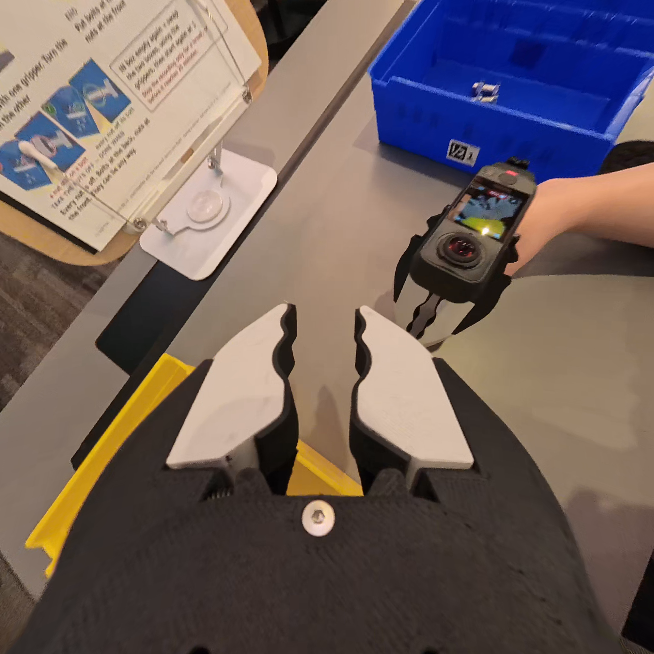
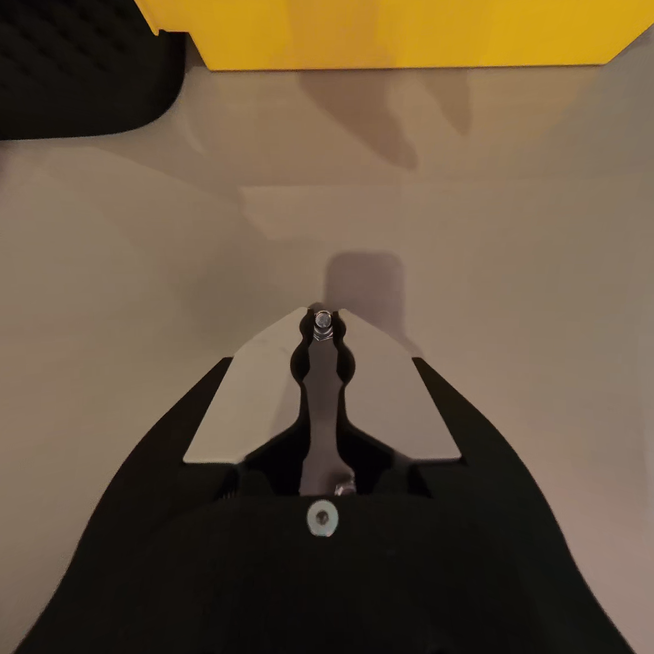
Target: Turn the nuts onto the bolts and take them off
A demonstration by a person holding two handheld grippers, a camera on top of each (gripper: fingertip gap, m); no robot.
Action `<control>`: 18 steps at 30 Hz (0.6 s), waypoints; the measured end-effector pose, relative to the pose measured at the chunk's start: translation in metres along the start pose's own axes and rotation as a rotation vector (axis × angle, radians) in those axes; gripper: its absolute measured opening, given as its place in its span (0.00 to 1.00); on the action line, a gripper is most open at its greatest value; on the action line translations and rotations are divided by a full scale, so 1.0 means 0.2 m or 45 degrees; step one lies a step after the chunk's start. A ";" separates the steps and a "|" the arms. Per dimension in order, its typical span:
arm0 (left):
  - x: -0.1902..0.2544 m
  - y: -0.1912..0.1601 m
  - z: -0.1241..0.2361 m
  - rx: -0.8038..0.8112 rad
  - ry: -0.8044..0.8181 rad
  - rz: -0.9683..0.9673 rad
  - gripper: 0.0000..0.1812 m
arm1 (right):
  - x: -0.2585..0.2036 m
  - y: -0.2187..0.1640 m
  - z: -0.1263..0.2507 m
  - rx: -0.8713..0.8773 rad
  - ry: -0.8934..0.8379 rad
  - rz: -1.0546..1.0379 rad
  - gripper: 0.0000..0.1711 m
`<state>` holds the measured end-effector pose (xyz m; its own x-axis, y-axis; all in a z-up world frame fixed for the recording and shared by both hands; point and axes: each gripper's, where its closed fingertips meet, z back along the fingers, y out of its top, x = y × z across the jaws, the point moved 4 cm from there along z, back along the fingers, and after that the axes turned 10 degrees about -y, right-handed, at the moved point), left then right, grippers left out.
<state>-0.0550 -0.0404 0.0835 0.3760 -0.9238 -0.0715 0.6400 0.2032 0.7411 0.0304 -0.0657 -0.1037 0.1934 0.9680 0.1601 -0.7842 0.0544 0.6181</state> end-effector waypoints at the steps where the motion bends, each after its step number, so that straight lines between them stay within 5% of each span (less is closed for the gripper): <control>1: 0.01 0.02 0.01 0.038 -0.013 -0.013 0.17 | 0.02 0.01 0.03 -0.003 -0.015 -0.003 0.06; 8: 0.20 0.20 0.03 0.512 -0.332 -0.120 0.16 | 0.16 0.19 0.53 0.466 0.136 -0.413 0.06; 13: 0.32 0.16 -0.22 0.269 -0.571 -0.105 0.14 | 0.17 0.22 0.82 0.662 0.222 -0.422 0.06; 18: 0.40 0.19 -0.32 0.319 -0.844 0.004 0.14 | 0.14 0.22 0.88 0.670 0.228 -0.378 0.06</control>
<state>0.0435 -0.0857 0.0633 -0.1602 -0.9425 0.2933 0.4363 0.1989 0.8775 0.1051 -0.0795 0.0642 0.2207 0.9587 -0.1796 -0.3086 0.2434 0.9195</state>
